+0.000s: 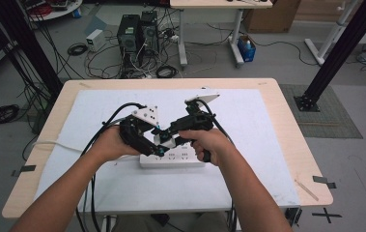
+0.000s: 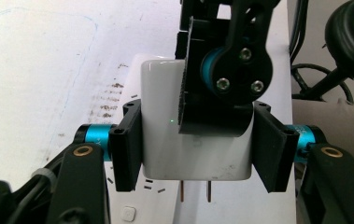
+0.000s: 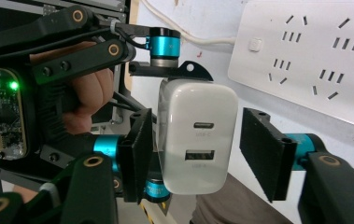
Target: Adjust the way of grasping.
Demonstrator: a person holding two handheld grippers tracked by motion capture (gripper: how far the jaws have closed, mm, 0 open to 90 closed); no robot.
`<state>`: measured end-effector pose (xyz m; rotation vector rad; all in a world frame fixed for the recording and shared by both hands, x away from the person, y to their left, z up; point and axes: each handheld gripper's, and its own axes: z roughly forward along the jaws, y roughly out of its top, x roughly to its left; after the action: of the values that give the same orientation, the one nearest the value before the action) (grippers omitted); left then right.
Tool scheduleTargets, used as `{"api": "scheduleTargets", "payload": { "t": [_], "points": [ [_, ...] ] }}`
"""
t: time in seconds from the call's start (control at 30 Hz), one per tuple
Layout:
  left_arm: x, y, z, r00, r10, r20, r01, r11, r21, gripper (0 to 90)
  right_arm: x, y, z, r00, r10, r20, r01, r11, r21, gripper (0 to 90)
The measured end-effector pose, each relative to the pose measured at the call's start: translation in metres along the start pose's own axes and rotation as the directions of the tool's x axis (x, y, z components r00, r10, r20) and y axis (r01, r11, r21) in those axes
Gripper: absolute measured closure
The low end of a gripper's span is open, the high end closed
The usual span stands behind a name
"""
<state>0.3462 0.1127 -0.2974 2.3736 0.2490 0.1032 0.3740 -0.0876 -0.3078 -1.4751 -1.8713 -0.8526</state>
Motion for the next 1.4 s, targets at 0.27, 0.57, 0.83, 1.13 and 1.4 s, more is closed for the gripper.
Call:
{"api": "scheduleTargets", "payload": {
  "t": [0.27, 0.57, 0.83, 1.13, 1.4],
  "points": [
    [-0.001, -0.001, 0.001, 0.9998, 0.015, -0.011, -0.015, 0.9999, 0.002, 42.6, -0.001, 0.001, 0.001, 0.9996, 0.007, -0.028, -0.007, 1.0, -0.002, 57.1],
    [-0.002, 0.0, 0.006, 0.999, 0.028, -0.036, -0.027, 0.9994, 0.022, 42.5, -0.002, 0.002, 0.001, 1.0, 0.003, -0.01, -0.003, 1.0, -0.011, 62.1],
    [0.0, 0.002, 0.004, 0.9994, 0.0, -0.033, 0.0, 1.0, 0.01, 37.8, -0.001, 0.002, 0.001, 0.9999, -0.011, 0.0, 0.011, 1.0, -0.009, 62.4],
    [0.008, -0.003, 0.002, 0.996, -0.083, -0.032, 0.086, 0.9903, 0.11, 29.9, -0.002, 0.003, -0.003, 0.9979, -0.033, 0.057, 0.034, 0.999, -0.029, 62.4],
    [0.019, -0.01, -0.008, 0.9738, -0.212, -0.084, 0.227, 0.9329, 0.28, 26.0, 0.004, 0.004, -0.012, 0.9734, -0.09, 0.211, 0.099, 0.995, -0.029, 62.4]
  ]
}}
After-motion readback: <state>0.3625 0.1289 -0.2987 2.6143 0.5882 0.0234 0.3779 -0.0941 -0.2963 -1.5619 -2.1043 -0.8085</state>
